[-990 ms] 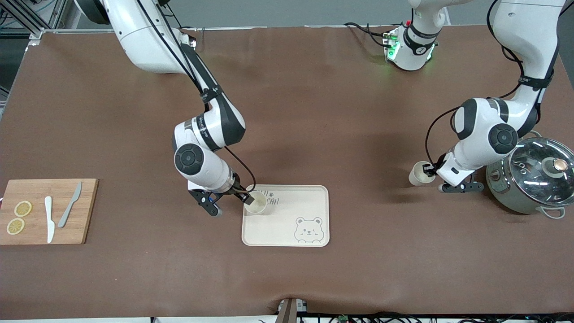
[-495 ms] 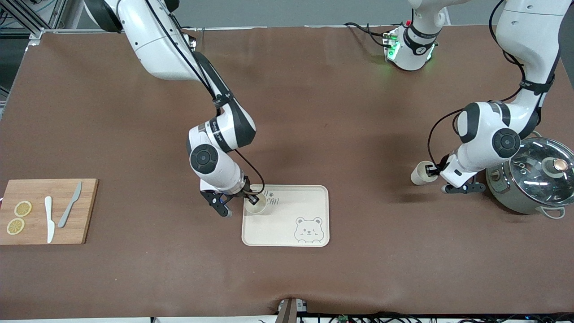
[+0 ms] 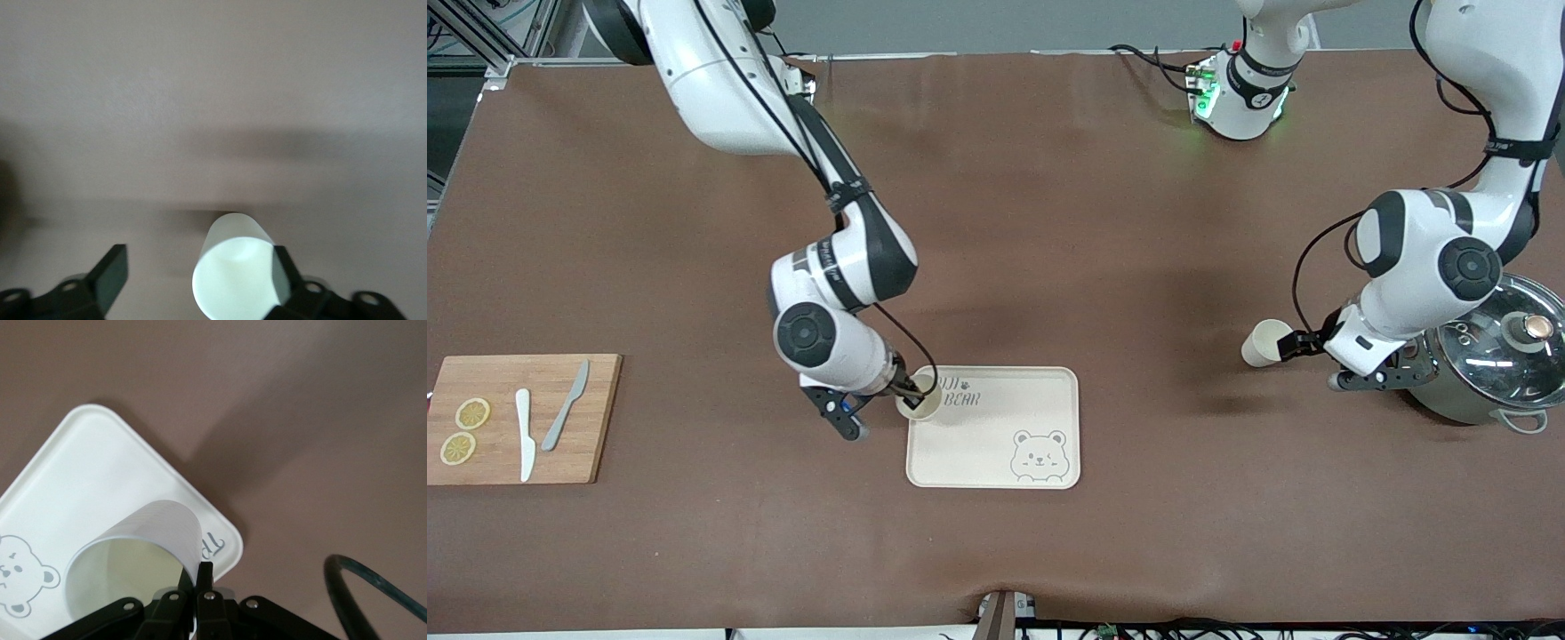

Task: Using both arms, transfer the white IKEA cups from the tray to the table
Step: 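Grasp the other cup with the right gripper while the left gripper holds its cup, then carry the cup with the right gripper while the left gripper sets its cup down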

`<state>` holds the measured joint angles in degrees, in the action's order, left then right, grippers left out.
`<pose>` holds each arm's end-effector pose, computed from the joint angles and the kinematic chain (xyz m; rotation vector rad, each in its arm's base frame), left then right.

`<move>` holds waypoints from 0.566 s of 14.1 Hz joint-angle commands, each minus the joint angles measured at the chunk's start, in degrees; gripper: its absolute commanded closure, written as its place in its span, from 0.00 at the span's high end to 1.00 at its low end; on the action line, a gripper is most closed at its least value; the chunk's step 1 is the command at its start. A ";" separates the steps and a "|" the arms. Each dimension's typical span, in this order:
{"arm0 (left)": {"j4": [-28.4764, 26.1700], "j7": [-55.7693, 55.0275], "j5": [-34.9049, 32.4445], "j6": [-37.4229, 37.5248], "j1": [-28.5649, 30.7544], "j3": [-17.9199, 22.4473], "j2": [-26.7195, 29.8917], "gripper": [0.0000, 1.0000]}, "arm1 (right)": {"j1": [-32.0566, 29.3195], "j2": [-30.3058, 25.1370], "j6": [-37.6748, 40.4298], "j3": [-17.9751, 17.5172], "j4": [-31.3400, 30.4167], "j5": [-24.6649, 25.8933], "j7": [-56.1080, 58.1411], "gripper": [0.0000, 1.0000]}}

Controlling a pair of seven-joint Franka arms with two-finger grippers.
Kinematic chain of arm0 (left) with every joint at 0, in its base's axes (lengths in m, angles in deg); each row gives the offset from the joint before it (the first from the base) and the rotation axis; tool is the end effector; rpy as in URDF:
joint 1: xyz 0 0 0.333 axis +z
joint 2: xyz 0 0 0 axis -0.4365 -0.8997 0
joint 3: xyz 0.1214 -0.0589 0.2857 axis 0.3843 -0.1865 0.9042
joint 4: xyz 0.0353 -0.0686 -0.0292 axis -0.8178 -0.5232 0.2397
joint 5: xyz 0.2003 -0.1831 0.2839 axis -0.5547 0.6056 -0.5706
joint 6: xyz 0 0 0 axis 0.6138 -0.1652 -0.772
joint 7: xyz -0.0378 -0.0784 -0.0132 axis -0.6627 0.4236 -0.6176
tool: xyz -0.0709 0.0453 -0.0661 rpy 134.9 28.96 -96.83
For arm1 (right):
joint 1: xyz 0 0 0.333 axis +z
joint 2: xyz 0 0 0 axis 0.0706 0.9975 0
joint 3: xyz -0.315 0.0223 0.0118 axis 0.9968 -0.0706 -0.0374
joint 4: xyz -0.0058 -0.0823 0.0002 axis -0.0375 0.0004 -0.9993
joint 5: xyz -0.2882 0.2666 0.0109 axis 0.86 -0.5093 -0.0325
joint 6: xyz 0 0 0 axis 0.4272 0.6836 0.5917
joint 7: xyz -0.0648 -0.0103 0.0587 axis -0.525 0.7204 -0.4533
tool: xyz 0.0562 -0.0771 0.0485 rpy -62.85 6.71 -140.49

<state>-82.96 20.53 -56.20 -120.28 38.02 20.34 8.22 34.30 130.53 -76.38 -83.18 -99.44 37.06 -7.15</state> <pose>0.5980 -0.0120 0.3091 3.1098 0.0891 0.0129 0.6631 0.3310 0.3107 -2.8157 1.1440 0.2208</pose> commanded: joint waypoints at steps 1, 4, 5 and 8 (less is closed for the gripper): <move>5.19 0.20 3.36 7.37 0.34 -0.88 1.60 1.00 | -2.99 -2.85 4.43 -0.19 0.29 -0.52 9.87 0.00; 7.93 -0.24 6.17 13.18 0.17 -2.72 1.86 1.00 | -6.86 -8.64 4.09 -0.19 -7.60 -0.61 20.23 0.00; 7.94 -1.11 7.14 13.98 0.17 -3.34 2.12 1.00 | -7.82 -11.62 2.96 -0.10 -12.25 -0.52 25.33 0.00; 8.02 -6.63 7.59 15.57 0.17 -5.88 3.26 1.00 | -12.22 -18.67 -0.39 0.25 -23.78 0.00 40.02 0.00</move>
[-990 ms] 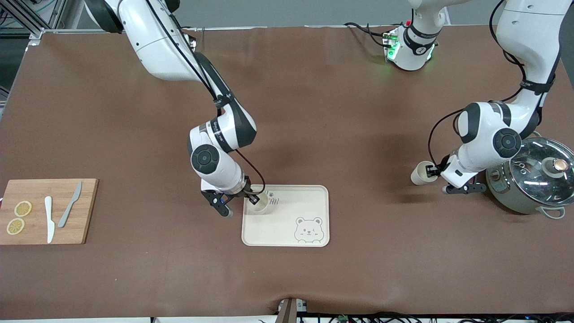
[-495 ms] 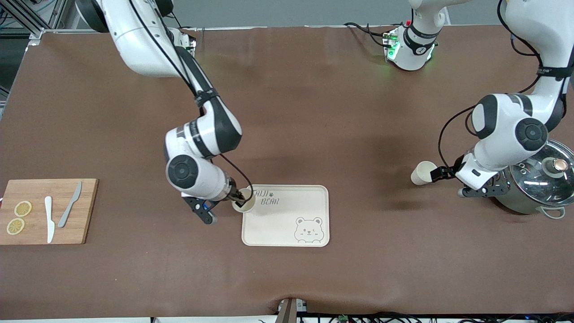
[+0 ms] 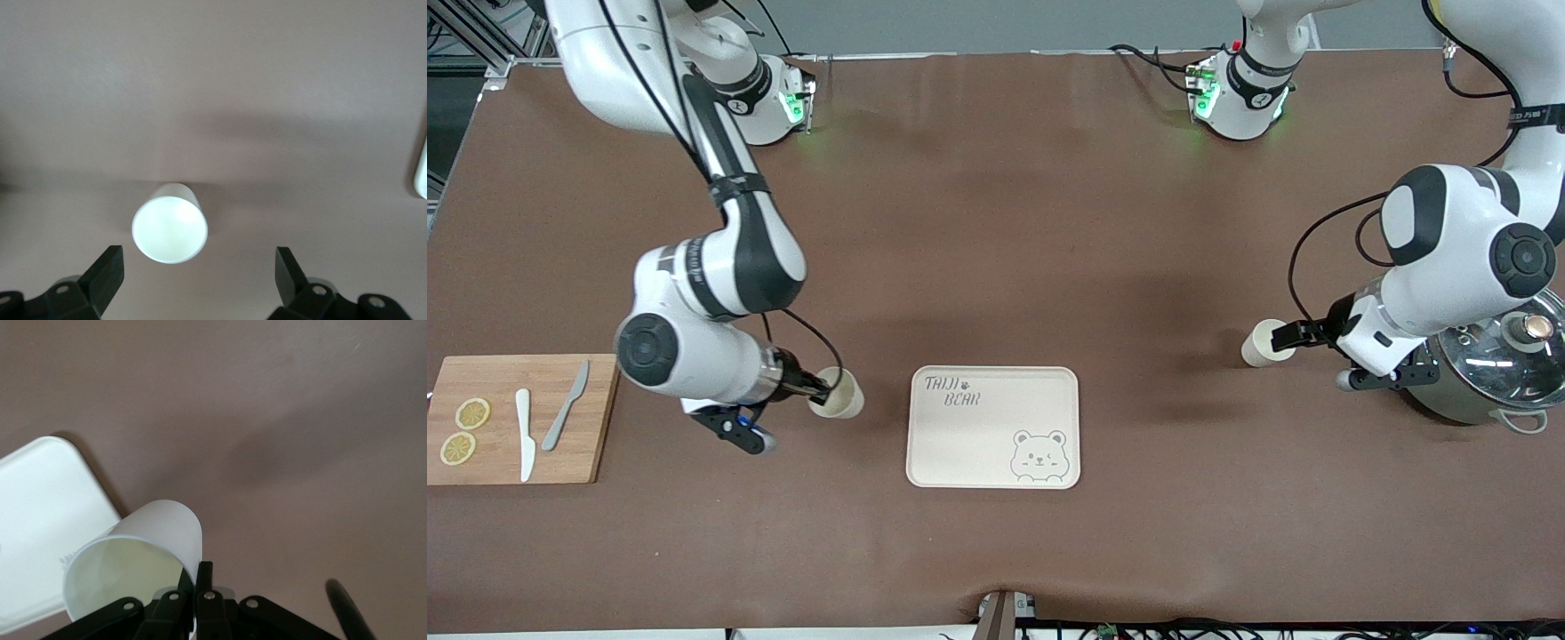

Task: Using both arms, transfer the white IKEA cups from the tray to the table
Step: 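Carry the cup with the right gripper while the left gripper sets its cup down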

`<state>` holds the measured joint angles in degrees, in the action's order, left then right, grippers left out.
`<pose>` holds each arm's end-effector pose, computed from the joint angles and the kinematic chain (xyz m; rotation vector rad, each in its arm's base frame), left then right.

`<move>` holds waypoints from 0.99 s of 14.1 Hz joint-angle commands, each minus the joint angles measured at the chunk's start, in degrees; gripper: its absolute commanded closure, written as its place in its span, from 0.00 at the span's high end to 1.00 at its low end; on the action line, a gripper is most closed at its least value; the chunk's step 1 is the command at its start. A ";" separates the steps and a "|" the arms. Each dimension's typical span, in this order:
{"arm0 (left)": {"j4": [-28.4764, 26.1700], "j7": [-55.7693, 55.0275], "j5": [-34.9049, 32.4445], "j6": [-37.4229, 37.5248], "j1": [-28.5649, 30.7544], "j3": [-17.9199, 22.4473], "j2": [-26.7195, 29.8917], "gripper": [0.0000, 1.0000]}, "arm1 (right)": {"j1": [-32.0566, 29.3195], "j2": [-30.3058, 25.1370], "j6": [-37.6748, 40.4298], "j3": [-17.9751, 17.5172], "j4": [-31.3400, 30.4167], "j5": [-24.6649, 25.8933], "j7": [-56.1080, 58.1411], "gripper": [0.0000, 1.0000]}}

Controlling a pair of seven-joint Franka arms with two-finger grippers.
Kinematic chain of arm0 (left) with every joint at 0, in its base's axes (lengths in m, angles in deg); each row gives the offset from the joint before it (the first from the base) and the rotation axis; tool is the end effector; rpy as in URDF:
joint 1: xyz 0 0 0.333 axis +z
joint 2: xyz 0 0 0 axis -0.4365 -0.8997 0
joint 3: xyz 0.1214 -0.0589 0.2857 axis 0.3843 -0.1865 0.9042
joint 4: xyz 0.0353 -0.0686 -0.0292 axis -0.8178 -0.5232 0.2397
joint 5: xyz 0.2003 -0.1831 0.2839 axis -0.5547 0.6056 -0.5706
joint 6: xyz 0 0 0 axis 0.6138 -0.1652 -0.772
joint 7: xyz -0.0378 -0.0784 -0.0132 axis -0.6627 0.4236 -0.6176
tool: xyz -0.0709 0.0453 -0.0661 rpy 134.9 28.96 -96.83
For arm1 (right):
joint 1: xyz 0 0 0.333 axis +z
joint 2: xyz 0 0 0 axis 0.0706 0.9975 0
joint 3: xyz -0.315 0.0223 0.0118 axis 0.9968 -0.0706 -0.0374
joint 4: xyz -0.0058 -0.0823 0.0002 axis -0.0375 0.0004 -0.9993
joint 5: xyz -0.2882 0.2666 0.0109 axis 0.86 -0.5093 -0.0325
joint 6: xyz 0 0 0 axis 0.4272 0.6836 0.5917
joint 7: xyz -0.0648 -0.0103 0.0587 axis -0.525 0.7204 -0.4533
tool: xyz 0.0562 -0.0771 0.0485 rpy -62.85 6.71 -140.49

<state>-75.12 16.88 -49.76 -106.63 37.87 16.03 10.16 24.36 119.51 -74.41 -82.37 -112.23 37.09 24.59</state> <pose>0.6068 -0.0586 0.3724 3.0130 0.1613 -0.1097 0.6669 0.1849 0.3433 -2.9403 0.6243 0.2472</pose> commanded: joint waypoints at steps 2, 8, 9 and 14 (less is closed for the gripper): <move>1.33 -5.72 1.15 1.82 -0.03 -2.80 0.62 1.00 | -4.65 -11.33 -4.46 0.75 -17.75 1.12 14.53 0.00; 2.91 -13.11 1.15 1.03 -0.56 -5.80 -0.88 1.00 | -11.95 -21.10 -15.98 1.02 -38.16 2.79 32.39 0.00; 3.00 -13.90 1.15 1.03 -0.30 -5.80 -0.09 1.00 | -12.82 -22.41 -16.77 1.20 -40.09 4.45 34.23 0.00; 3.88 -14.08 0.54 2.87 1.19 -5.01 6.23 1.00 | -18.10 -25.15 -23.28 1.29 -48.36 6.84 41.28 0.00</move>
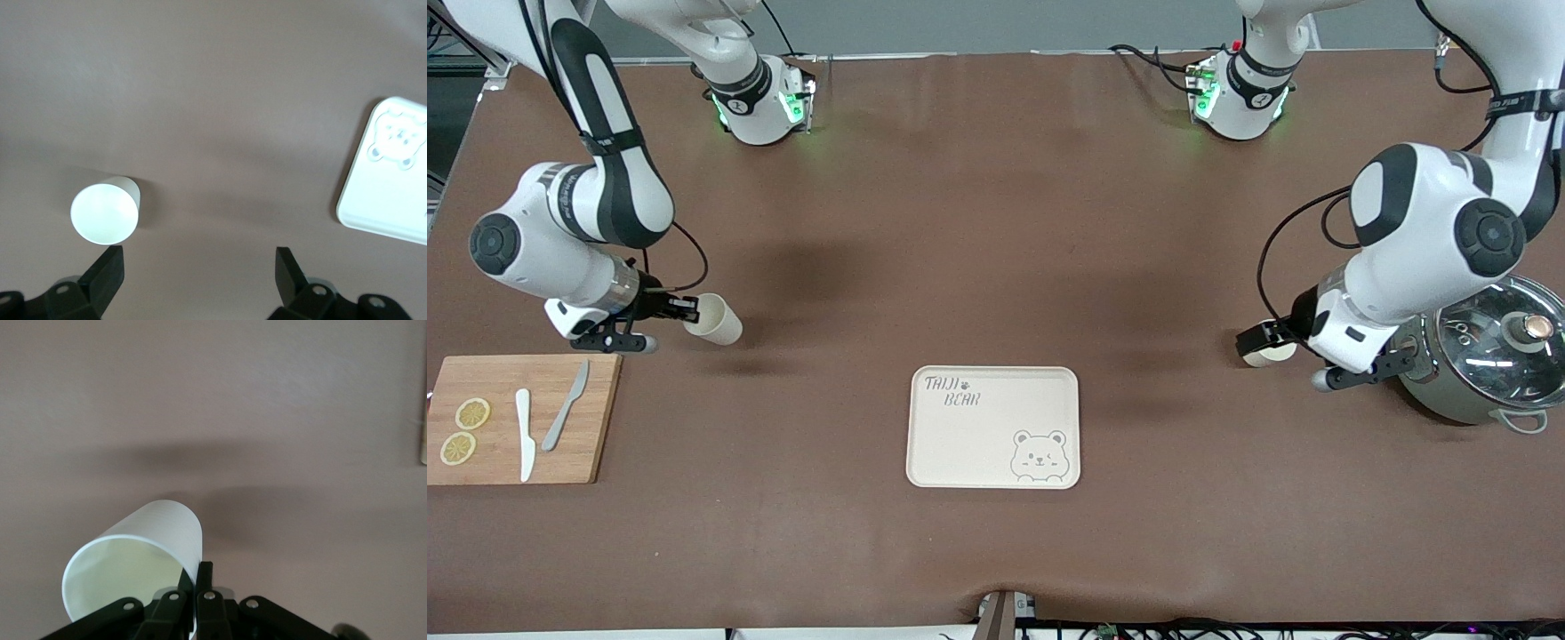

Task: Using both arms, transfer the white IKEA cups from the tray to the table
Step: 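Carry the cup with the right gripper while the left gripper sets its cup down, then open the left gripper and raise it away from the cup beside the pot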

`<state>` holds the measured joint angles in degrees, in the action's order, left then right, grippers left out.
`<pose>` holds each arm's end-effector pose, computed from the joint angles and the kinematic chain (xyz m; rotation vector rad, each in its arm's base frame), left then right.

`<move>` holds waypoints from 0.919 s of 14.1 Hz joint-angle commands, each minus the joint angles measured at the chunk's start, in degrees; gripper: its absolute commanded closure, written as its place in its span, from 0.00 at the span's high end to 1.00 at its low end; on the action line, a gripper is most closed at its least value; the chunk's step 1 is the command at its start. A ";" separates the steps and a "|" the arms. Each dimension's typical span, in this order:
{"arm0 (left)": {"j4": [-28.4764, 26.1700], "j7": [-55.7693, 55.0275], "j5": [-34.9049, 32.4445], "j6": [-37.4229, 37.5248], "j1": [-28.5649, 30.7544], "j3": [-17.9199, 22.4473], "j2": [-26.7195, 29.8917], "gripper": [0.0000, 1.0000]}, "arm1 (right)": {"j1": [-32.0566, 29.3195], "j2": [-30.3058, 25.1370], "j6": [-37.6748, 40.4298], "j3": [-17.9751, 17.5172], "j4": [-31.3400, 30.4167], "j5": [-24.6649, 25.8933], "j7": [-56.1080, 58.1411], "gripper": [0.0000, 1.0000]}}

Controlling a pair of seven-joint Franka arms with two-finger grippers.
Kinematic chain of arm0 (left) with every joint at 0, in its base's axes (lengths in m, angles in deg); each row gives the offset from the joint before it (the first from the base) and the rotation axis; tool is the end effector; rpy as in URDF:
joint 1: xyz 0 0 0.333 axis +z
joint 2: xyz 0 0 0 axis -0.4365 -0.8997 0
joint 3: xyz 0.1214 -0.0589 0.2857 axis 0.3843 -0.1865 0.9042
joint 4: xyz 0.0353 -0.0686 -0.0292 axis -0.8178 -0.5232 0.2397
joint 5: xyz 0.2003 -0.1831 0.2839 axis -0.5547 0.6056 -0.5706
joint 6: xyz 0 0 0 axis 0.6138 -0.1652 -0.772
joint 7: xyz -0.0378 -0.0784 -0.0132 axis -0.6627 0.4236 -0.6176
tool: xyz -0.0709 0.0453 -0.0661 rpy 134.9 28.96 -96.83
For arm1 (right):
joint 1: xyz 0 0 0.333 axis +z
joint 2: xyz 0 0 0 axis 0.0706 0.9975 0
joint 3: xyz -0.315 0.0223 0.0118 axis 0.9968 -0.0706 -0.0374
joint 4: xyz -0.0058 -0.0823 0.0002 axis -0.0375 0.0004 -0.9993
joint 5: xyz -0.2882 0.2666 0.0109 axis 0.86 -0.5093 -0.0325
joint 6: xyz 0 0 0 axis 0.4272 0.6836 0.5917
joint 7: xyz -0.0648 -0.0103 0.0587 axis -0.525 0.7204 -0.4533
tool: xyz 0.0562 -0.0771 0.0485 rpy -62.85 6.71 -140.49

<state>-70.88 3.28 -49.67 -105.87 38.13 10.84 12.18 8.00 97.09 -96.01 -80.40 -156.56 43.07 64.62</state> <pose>0.6123 -0.1079 0.4305 2.9663 0.3867 0.0032 0.5185 -0.0472 0.2795 -3.0333 0.0971 0.1532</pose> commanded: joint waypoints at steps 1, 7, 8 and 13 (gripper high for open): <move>-0.10 -0.22 0.36 3.08 2.50 0.09 5.80 1.00 | -2.27 -2.91 -1.77 -0.69 -4.83 0.94 1.25 0.00; 11.30 0.40 -6.91 17.21 5.06 0.18 7.75 1.00 | -4.12 -5.11 -9.39 -0.60 -12.21 1.03 6.59 0.00; 12.72 0.31 -7.28 18.63 5.07 0.18 7.83 1.00 | -5.95 -4.76 -10.29 -0.60 -12.39 1.03 9.40 0.00; 17.47 0.31 -8.25 23.64 4.89 -0.43 8.36 1.00 | -7.02 -3.70 -8.81 -0.51 -12.13 1.12 11.28 0.00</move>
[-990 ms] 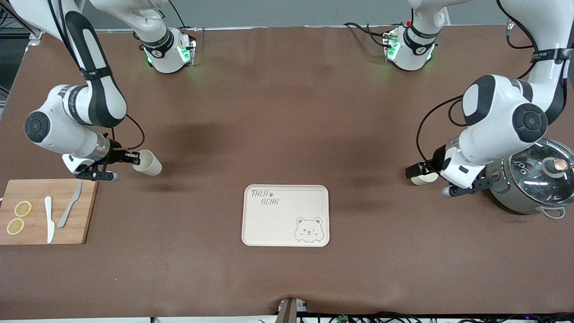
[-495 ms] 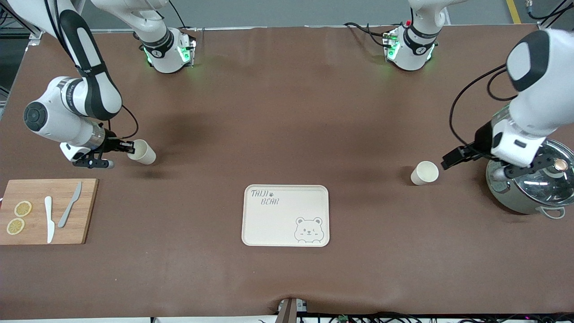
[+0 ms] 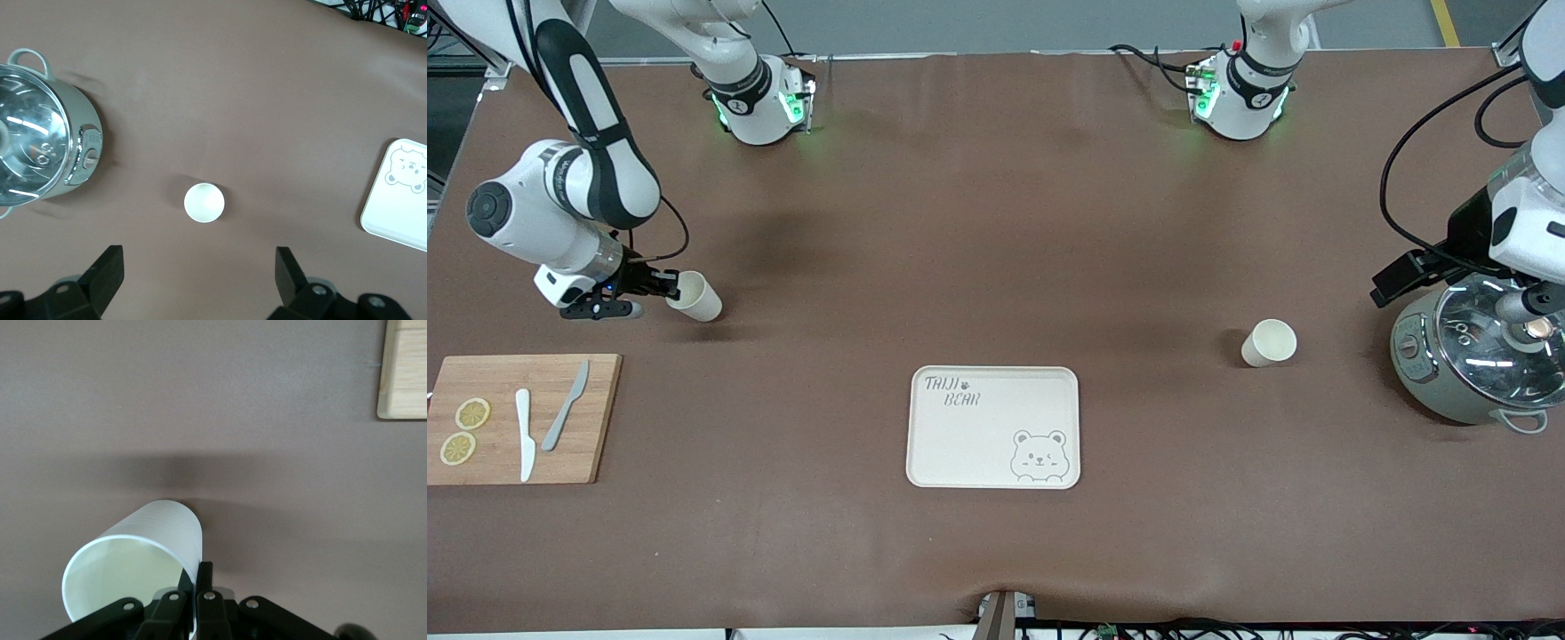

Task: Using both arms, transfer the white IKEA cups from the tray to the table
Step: 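Open the left gripper and raise it away from the cup beside the pot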

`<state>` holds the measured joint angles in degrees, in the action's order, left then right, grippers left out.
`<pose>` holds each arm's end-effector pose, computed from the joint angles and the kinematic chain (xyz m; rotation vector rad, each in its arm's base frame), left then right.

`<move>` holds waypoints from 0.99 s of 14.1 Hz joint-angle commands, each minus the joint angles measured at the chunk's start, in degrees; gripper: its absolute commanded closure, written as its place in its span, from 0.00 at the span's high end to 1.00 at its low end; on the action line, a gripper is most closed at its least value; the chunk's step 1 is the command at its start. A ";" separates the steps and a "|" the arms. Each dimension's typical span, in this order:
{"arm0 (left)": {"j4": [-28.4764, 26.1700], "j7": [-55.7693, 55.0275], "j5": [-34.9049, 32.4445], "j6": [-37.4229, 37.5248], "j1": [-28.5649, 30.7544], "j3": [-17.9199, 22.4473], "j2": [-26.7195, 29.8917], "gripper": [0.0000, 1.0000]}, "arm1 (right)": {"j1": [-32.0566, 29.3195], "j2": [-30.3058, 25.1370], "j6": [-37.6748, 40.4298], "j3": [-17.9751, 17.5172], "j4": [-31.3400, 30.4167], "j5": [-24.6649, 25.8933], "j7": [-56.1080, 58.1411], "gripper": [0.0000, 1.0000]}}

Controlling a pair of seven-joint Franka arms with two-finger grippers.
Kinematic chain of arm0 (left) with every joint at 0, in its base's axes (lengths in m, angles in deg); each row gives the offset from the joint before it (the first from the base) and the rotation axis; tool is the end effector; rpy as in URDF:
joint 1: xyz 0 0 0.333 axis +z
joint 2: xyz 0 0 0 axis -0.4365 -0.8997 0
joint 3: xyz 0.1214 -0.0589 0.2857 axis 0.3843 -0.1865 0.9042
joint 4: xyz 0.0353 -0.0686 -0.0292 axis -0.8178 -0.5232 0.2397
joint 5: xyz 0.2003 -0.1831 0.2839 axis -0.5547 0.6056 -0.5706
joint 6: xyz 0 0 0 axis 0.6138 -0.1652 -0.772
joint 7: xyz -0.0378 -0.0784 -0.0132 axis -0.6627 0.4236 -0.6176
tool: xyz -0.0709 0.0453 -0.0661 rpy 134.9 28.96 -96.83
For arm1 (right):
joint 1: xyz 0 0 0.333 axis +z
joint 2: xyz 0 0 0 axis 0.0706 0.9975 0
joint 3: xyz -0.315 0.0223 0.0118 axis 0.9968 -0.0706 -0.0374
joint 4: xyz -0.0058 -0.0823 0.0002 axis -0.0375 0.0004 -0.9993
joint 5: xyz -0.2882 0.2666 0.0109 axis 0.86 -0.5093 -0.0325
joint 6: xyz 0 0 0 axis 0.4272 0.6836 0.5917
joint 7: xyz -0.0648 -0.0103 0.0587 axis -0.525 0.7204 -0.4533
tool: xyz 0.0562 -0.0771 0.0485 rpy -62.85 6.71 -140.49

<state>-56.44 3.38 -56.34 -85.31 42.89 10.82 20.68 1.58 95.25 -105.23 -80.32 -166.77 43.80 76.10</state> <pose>0.5877 -0.0504 0.6021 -3.1001 -0.4661 -0.1274 0.4640 -0.1006 0.2412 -3.0470 -0.0254 0.1158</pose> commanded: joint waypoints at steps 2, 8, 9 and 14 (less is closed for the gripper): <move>4.27 0.56 -1.58 5.81 0.13 -0.41 -0.06 1.00 | 0.44 -0.98 1.38 -0.59 -1.83 0.48 -3.27 0.00; 3.84 8.47 -0.53 11.33 -7.57 8.42 4.50 1.00 | 1.41 -0.10 3.76 -0.59 -1.39 4.86 -6.87 0.00; 3.75 8.65 -0.44 12.31 -10.38 10.99 5.30 1.00 | 1.41 -0.10 3.76 -0.67 -1.39 6.27 -7.76 0.00; 3.22 13.38 -0.35 15.13 -15.86 16.81 7.76 1.00 | 1.68 -0.10 3.76 -0.85 -1.39 7.16 -9.35 0.00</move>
<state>-52.36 13.69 -56.47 -70.97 28.10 26.07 27.01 2.87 95.74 -101.59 -81.02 -167.53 49.52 68.75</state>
